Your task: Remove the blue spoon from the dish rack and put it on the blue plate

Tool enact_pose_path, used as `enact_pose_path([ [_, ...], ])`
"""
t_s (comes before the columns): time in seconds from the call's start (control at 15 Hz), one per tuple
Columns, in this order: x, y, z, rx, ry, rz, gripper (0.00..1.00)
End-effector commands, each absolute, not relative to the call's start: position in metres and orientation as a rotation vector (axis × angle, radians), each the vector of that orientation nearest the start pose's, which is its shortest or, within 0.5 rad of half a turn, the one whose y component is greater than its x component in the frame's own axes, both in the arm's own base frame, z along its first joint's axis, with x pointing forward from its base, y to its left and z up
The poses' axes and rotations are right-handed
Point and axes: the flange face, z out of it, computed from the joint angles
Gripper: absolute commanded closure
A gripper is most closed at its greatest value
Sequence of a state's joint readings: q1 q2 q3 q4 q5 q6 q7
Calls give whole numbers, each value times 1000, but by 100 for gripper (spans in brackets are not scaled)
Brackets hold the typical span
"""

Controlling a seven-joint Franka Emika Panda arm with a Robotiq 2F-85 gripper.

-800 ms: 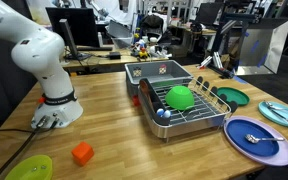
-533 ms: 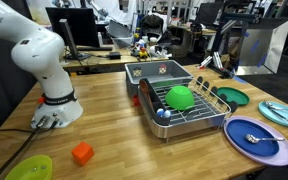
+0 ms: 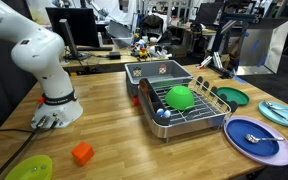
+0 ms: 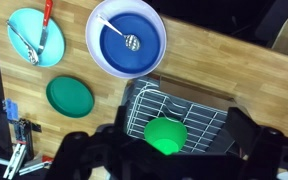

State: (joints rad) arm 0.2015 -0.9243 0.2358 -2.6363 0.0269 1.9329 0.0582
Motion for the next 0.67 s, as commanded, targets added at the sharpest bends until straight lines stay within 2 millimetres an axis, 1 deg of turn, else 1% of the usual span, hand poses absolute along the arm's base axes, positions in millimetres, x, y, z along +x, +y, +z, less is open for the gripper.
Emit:
enact_pose_path([
  [0.0,288,175,522,-3164,-678,-307,0],
  [0.13,300,202,517,-3141,-785,-267,0],
  [0.2,310,215,513,-3139,-803,-248,0],
  [0.47,349,256,503,-3099,-879,-194,0],
  [0.6,369,275,499,-3087,-953,-225,0],
])
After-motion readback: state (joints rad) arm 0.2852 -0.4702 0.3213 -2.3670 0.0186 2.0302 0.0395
